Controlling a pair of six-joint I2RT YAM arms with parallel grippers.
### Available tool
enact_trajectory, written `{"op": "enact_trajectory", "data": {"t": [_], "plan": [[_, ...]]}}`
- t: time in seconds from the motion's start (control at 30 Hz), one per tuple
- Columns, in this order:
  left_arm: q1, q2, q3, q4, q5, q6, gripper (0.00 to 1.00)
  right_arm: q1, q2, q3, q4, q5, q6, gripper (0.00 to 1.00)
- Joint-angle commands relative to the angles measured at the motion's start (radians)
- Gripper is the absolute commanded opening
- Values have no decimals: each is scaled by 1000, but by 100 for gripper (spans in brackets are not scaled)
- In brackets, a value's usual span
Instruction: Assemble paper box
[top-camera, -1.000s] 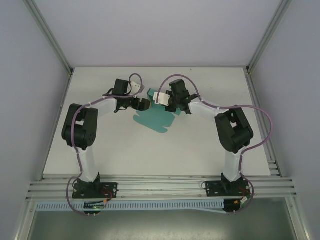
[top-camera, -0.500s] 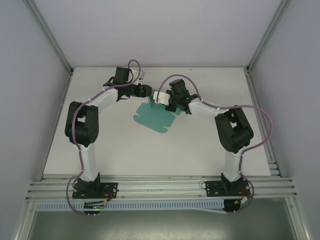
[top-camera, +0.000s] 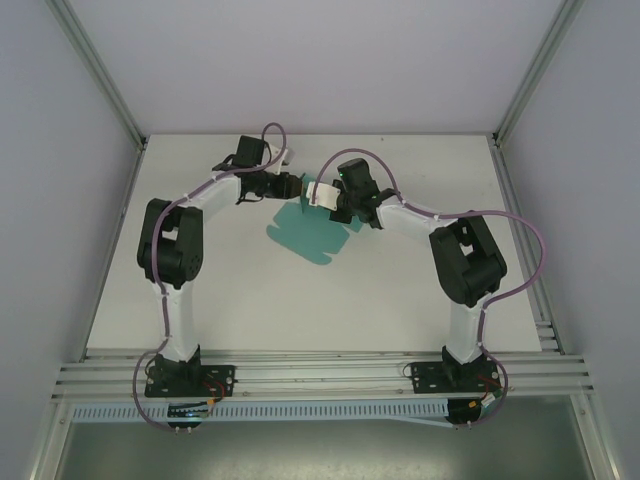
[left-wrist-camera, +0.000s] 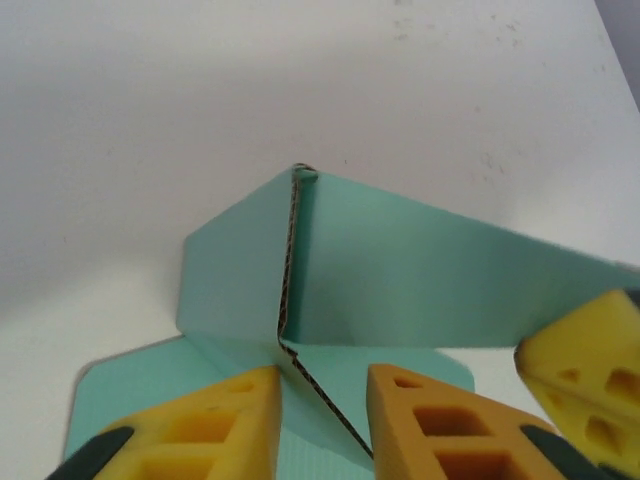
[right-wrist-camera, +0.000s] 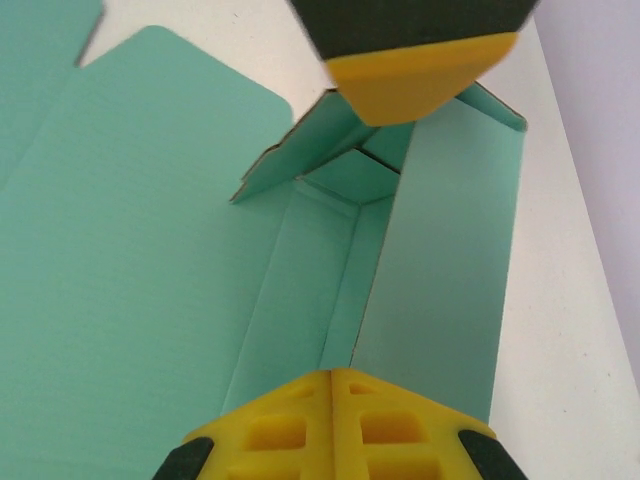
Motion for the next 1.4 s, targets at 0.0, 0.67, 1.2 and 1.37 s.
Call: {"op": "enact_trajectory", "data": {"t": [0.0,0.67,1.2,1.37], "plan": [[-9,67,40,-84,-83,10,16,4,-9,-28,-65,76,34,2],[-24,-3,-3,-112,-81,129,0,-58,-9,-47,117,352,-86,38],[-33,18,48,-176,-66,158,0,-69,39,-35,261,365,-151,23],[-33,-23,45,-206,-23,141,0,-61,-1,-55,267,370,-153,34]]}}
